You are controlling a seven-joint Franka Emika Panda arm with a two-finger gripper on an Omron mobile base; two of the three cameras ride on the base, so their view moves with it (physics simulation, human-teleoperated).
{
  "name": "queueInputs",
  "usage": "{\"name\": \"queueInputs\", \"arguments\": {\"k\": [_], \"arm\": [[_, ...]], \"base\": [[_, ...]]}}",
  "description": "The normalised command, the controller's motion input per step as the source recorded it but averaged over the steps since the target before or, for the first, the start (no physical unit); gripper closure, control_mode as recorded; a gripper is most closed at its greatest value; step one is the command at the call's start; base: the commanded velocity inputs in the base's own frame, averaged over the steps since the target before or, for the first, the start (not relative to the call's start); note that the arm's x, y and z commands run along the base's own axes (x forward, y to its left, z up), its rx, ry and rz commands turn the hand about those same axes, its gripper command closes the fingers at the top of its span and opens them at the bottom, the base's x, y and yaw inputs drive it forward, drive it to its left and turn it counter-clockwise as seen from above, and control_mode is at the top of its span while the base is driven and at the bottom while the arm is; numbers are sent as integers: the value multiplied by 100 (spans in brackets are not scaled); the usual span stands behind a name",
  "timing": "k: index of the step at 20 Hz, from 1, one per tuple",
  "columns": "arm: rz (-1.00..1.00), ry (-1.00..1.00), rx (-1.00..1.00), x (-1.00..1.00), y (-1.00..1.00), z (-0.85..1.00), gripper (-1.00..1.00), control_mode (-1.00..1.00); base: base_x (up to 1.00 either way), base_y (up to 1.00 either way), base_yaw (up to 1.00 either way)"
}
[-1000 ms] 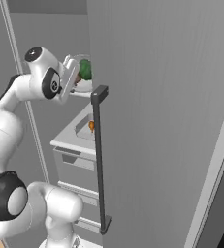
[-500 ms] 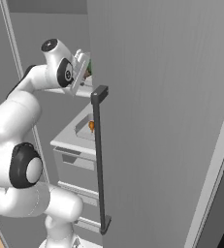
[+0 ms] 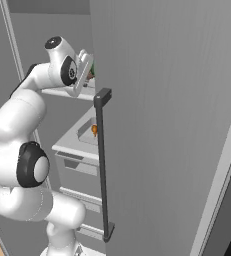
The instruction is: Take the meat container that has the chicken drumstick and place it on the second highest rack of the freezer. Then take the vegetable container that has the mushroom and broccoli and place it on the highest rack of the freezer.
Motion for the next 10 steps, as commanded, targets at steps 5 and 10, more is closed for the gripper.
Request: {"name": "queueInputs", "arguments": {"k": [5,10], "arm": [[0,0,0,0,0,0,-100,-100],[0,0,0,0,0,0,-100,-100]], "base": [[0,0,0],[0,0,0]]}}
